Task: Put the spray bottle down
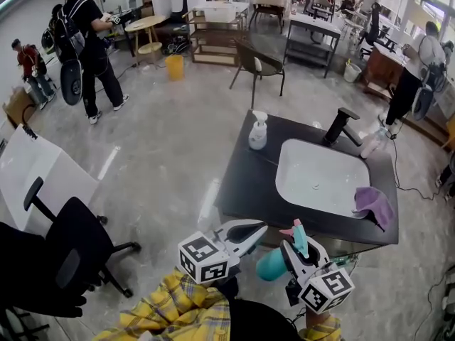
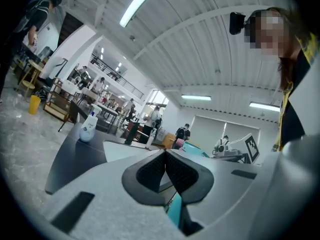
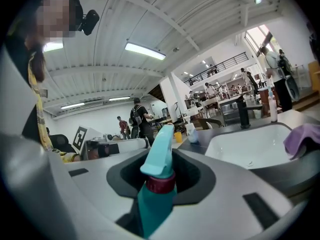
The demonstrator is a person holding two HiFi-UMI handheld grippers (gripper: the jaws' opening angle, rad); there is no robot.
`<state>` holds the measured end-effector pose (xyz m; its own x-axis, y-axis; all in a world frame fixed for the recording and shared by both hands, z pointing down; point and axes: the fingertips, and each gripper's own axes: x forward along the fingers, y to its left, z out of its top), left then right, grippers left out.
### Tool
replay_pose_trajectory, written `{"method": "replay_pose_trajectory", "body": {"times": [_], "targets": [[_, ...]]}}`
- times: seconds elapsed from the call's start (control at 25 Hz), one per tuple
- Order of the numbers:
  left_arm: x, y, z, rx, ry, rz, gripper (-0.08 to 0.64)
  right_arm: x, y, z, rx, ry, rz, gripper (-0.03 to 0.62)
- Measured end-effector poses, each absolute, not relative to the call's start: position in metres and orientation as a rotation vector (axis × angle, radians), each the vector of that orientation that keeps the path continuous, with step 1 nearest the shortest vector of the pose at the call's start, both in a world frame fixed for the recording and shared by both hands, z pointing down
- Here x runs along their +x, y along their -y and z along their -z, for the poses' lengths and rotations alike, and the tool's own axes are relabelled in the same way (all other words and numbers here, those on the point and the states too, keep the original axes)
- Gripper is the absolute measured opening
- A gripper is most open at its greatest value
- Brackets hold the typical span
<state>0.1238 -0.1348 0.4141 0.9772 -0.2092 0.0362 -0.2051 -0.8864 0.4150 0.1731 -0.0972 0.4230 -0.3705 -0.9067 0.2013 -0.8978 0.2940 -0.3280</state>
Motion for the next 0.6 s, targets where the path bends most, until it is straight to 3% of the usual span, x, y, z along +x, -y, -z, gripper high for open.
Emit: {"method": "replay_pose_trajectory", "body": {"times": [0.6], "targets": [[0.107,0.222,-0.418,2.688,0.230,-0.002,0.005,0.157,0.191,-0.420,-1.800,-2.487,0.613,0.117]]}}
